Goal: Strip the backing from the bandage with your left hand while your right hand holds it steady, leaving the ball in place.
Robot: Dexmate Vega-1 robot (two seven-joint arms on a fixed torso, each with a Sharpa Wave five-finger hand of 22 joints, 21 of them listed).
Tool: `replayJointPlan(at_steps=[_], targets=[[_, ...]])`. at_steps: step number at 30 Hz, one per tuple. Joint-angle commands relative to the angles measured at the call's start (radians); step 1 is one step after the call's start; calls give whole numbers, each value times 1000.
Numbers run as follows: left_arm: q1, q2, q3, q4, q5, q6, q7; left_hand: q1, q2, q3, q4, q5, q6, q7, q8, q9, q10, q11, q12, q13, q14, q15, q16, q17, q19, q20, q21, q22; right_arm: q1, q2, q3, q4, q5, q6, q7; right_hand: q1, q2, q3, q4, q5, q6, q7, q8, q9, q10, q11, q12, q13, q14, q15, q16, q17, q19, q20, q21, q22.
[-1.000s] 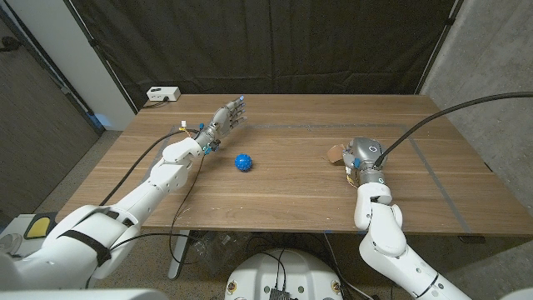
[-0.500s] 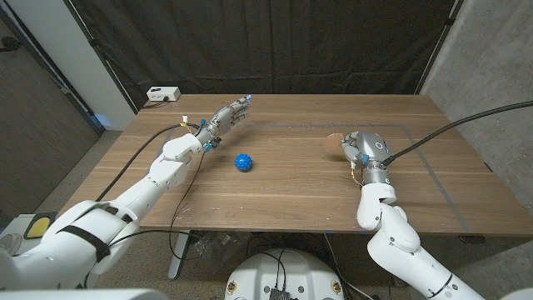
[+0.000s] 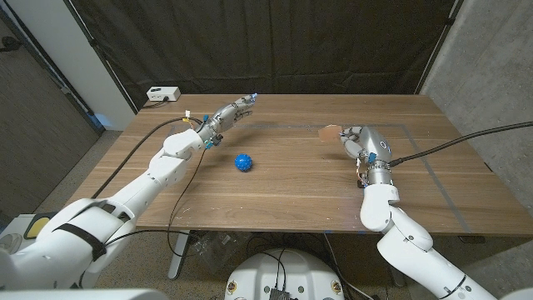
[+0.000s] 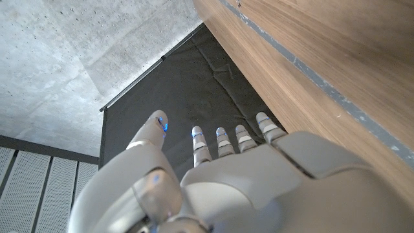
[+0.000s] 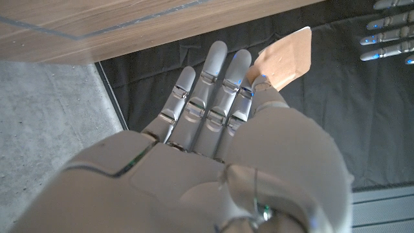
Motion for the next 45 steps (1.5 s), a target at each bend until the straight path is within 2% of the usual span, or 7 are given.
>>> replayJointPlan(at_steps=[1, 9, 15, 22, 27, 34, 45], targets=[[3, 31, 16, -73, 39, -11, 5, 40, -8, 6, -22, -7, 65, -3, 12, 5, 67, -6, 23, 5, 34, -14, 13, 6, 23, 12, 11, 3, -24, -36, 41, 11, 194, 218, -43, 13, 1, 2, 2, -1, 29, -17, 6, 7, 3, -6, 9, 5, -4, -97, -7, 3, -11, -69, 10, 0], [-18, 18, 27, -79, 34, -24, -31, 91, -16, 14, -35, -9, 198, 3, 44, 8, 175, -26, 52, 16, 121, -50, 38, 15, 55, 8, 24, 5, -25, -51, 51, 29, 269, 342, -26, 14, -1, 1, 3, -3, 32, -17, 4, 9, 3, -6, 14, 9, -4, -97, -14, 4, -18, -67, 16, -3], [-35, 10, 41, -87, 50, -39, -44, 121, -22, 21, -37, -9, 284, 9, 70, 9, 223, -35, 65, 27, 172, -61, 57, 29, 83, 9, 37, 8, -28, -46, 57, 46, 303, 418, -29, 15, -3, 0, 4, -4, 32, -19, 2, 13, 7, -8, 21, 15, -6, -98, -22, 6, -27, -69, 22, -7], [-49, 0, 55, -96, 54, -50, -72, 150, -39, 24, -42, -7, 371, 14, 100, 10, 263, -58, 82, 38, 192, -69, 60, 40, 95, 3, 43, 10, -27, -28, 60, 86, 347, 520, -29, 17, -4, -1, 5, -4, 35, -20, 1, 17, 3, -16, 25, 21, -6, -98, -27, 10, -34, -70, 30, -11], [-55, 0, 63, -115, 53, -50, -93, 168, -48, 25, -41, -5, 439, 32, 124, 10, 273, -67, 88, 44, 198, -70, 59, 47, 100, 5, 47, 11, -17, -21, 60, 123, 376, 607, -14, 19, -6, -2, 4, -4, 37, -23, 0, 19, 2, -20, 27, 24, -10, -99, -32, 12, -43, -70, 32, -13], [-73, -7, 77, -122, 36, -40, -152, 195, -67, 26, -48, -1, 456, 31, 130, 11, 282, -73, 95, 50, 208, -76, 58, 52, 107, 5, 51, 12, -3, -11, 59, 170, 415, 715, 22, 19, -7, -5, 5, -4, 40, -27, -2, 21, -2, -29, 30, 29, -16, -99, -39, 15, -54, -72, 36, -17], [-107, -38, 95, -104, 26, -37, -205, 222, -71, 29, -42, 5, 491, 22, 142, 11, 294, -74, 102, 59, 216, -74, 60, 64, 111, 5, 55, 13, 5, 10, 63, 190, 394, 755, 31, 18, -9, -10, 8, -4, 45, -30, -4, 24, 1, -29, 32, 29, -17, -100, -44, 23, -61, -71, 45, -23]])
